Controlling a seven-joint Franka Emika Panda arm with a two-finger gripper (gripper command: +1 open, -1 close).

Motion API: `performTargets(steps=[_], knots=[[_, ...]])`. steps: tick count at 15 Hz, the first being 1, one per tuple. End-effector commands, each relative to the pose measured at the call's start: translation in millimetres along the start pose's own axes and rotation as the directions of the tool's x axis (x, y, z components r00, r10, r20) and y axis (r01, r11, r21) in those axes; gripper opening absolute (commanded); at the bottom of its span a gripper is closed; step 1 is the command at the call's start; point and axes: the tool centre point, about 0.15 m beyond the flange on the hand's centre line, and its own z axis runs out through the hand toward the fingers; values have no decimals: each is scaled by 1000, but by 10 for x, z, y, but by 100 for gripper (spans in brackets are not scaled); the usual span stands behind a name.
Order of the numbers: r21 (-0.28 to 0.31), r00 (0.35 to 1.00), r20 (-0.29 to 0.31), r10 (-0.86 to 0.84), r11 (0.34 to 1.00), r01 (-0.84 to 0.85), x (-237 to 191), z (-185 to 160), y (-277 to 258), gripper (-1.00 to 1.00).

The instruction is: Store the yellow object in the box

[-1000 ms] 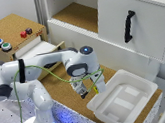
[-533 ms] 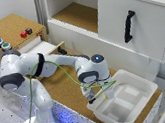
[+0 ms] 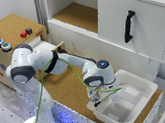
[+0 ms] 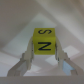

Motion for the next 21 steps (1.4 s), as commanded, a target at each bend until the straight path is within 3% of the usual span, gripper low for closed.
performTargets(steps=[1, 2, 8, 11, 15, 17, 19, 21], knots=[[134, 996, 88, -30, 991, 18, 601, 333, 68, -100], [138, 996, 88, -32, 990, 20, 625, 317, 66, 100], [98, 989, 140, -38, 995, 25, 437, -16, -11, 100], [76, 989, 123, -78, 995, 69, 436, -318, -15, 100], [43, 946, 77, -315, 949, 313, 718, -868, -444, 100], [30, 913, 86, -399, 917, 398, 731, -1106, -646, 100], [40, 854, 139, -502, 864, 502, 692, -1260, -829, 100], [40, 854, 139, -502, 864, 502, 692, -1260, -829, 100]])
